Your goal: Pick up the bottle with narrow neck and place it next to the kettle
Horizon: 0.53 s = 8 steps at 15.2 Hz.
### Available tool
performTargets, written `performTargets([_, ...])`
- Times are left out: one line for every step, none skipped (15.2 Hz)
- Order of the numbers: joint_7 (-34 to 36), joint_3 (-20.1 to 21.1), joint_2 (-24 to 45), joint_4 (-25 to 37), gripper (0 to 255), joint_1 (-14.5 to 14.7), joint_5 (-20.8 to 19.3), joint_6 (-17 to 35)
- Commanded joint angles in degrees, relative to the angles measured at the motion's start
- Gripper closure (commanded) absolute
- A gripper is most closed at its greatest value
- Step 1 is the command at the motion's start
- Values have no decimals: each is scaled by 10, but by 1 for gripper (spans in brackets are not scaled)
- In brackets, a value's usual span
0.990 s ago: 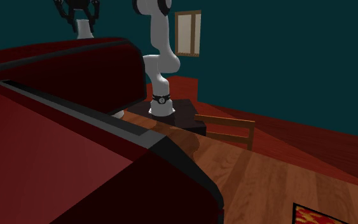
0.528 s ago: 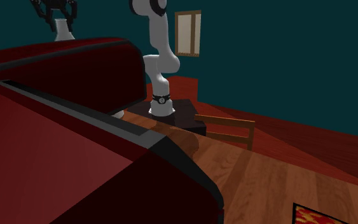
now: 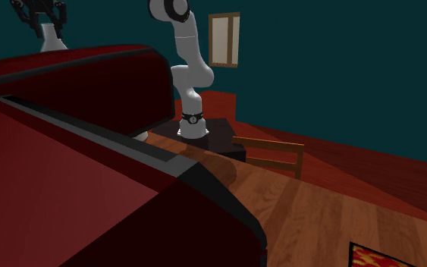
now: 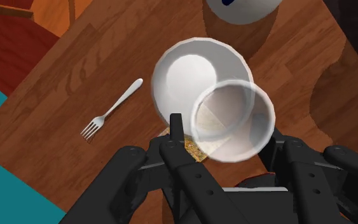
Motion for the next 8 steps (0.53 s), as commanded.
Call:
performTargets([-38,-15,49,59,255,-29,22,-11])
performTargets([-63,-24,82,102,255,-52,38,-22])
performTargets([-60,-22,75,84,255,-50,34,-11])
performTargets([-58,-21,68,67,255,-47,31,0])
performTargets([-56,-20,62,51,255,-44,28,11])
performTargets([-54,-20,57,35,255,-42,26,21])
performTargets([-52,-19,52,20,255,-39,23,31])
performTargets([-50,-19,47,6,255,-37,21,41])
